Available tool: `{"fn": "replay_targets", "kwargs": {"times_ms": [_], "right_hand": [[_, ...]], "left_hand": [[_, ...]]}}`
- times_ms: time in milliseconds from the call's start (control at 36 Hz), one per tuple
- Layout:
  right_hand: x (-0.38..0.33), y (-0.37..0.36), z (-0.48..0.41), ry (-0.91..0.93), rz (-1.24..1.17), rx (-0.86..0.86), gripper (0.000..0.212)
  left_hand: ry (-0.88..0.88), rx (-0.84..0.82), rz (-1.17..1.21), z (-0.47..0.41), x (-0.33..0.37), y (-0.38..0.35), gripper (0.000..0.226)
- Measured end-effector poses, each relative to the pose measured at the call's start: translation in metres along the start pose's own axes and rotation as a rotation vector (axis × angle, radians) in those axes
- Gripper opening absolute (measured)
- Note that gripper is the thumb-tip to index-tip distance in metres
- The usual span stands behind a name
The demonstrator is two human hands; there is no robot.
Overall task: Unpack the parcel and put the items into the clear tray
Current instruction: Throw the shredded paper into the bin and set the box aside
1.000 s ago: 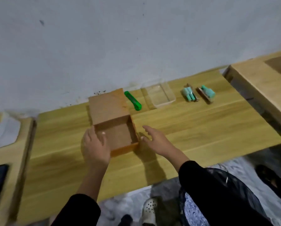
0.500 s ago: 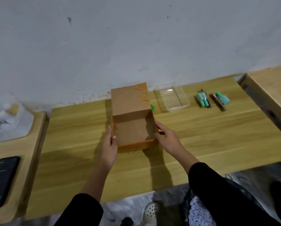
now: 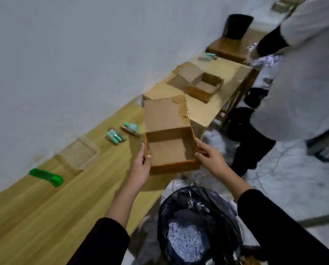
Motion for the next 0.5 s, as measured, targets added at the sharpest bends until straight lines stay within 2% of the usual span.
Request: {"fn": "replay_targets", "kwargs": {"times_ms": [139, 306, 500], "right_hand": [[0.082, 0.058, 0.050, -0.191, -0.110, 0.119, 0.053], [0.187, 0.059, 0.101, -0.387, -0.174, 0.191, 0.052], [0.276, 0.001, 0.128, -0.559, -0.165, 0.045, 0.053]], "left_hand": [[0.020, -0.297, -0.073, 0.001, -0.010, -0.103, 0.053], [0.111, -0.527, -0.202, 0.018, -0.068, -0.188, 0.052], [0.284, -0.615, -0.395, 0.033, -0.165, -0.218, 0.052]]}}
Point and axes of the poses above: each hand's wrist, its own z-axis away from the middle knuckle, its own y-axis out of the back of the hand, x = y × z, the point moved 3 cm from there along -z, towards the middle knuckle, and after that the axes turned 1 degree about y, right-handed, at the moved point
